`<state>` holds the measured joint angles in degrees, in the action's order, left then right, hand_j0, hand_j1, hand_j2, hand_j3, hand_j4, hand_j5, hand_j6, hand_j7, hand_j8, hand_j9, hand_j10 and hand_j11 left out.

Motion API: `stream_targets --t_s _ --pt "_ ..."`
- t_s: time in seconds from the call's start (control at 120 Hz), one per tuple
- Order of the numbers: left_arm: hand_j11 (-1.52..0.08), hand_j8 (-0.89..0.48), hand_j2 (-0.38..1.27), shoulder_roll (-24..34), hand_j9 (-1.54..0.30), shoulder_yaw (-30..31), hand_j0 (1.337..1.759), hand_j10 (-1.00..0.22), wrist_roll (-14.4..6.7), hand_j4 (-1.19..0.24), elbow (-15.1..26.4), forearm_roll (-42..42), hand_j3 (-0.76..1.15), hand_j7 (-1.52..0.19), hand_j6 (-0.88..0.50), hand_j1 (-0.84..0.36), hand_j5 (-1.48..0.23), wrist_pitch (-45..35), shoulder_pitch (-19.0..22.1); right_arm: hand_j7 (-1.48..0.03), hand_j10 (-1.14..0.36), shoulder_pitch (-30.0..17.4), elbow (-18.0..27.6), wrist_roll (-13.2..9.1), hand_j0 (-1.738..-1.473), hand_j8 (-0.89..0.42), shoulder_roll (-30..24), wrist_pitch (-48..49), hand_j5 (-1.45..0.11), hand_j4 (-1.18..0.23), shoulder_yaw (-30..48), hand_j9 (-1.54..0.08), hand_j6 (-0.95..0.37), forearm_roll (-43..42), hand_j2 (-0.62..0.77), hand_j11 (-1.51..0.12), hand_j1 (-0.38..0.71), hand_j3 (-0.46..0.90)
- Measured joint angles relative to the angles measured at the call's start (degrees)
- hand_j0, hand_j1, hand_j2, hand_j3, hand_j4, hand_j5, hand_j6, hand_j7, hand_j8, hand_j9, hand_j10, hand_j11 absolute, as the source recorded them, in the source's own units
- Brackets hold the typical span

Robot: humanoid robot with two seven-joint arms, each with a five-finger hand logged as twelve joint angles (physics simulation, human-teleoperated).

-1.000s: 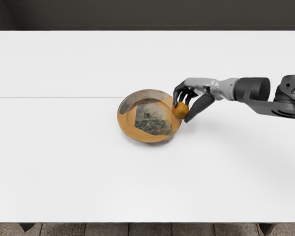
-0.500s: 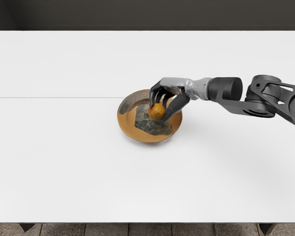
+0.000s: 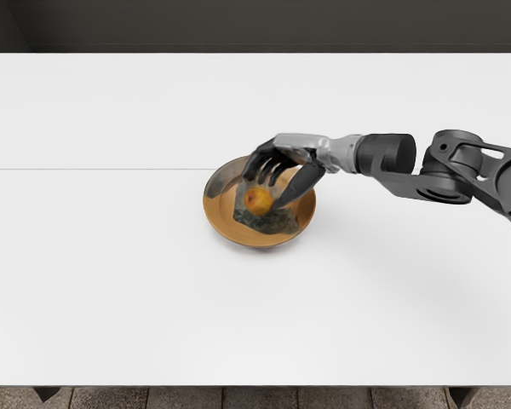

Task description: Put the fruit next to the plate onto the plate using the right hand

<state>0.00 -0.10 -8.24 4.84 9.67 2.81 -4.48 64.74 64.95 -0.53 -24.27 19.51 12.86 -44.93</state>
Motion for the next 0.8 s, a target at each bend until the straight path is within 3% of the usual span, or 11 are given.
stream_targets --t_s 0.125,0.192,0.383,0.533,0.8 --pt "-0.03 -0.02 0.00 0.0 -0.03 0.0 1.658 -0.02 0.0 -0.02 0.0 0.0 0.00 -0.03 -0.02 0.32 -0.03 0.0 0.0 -0.50 -0.38 0.0 0.0 0.0 -1.658 -0.36 -0.4 0.2 -0.51 -0.40 0.0 -0.51 -0.35 2.0 -0.03 -0.51 0.09 0.00" --pt "-0.03 -0.02 0.00 0.0 -0.03 0.0 1.658 -0.02 0.0 -0.02 0.0 0.0 0.00 -0.03 -0.02 0.32 -0.03 0.0 0.0 -0.39 -0.29 0.1 0.0 0.0 -1.658 -0.28 -1.2 0.9 -0.39 -0.30 0.0 -0.39 -0.27 4.5 -0.03 -0.39 -0.01 0.00" --pt "-0.03 -0.02 0.00 0.0 -0.03 0.0 1.658 -0.02 0.0 -0.02 0.0 0.0 0.00 -0.03 -0.02 0.32 -0.03 0.0 0.0 -0.15 -0.12 0.1 0.0 -0.1 -1.658 -0.11 -7.1 8.3 -0.15 -0.12 0.1 -0.15 -0.11 12.2 -0.01 -0.15 -0.22 0.00" --pt "-0.03 -0.02 0.00 0.0 -0.03 0.0 1.658 -0.02 0.0 -0.02 0.0 0.0 0.00 -0.03 -0.02 0.32 -0.03 0.0 0.0 -0.07 -0.06 -0.1 0.0 -0.1 -1.658 -0.05 -13.2 13.8 -0.07 -0.06 0.7 -0.07 -0.05 18.4 0.00 -0.07 -0.29 0.00" --pt "-0.03 -0.02 0.00 0.0 -0.03 0.0 1.658 -0.02 0.0 -0.02 0.0 0.0 0.00 -0.03 -0.02 0.32 -0.03 0.0 0.0 -0.02 -0.02 -1.0 0.0 -0.1 -1.658 -0.02 -21.7 15.4 -0.02 -0.02 1.1 -0.02 -0.02 23.3 0.00 -0.02 -0.33 0.00"
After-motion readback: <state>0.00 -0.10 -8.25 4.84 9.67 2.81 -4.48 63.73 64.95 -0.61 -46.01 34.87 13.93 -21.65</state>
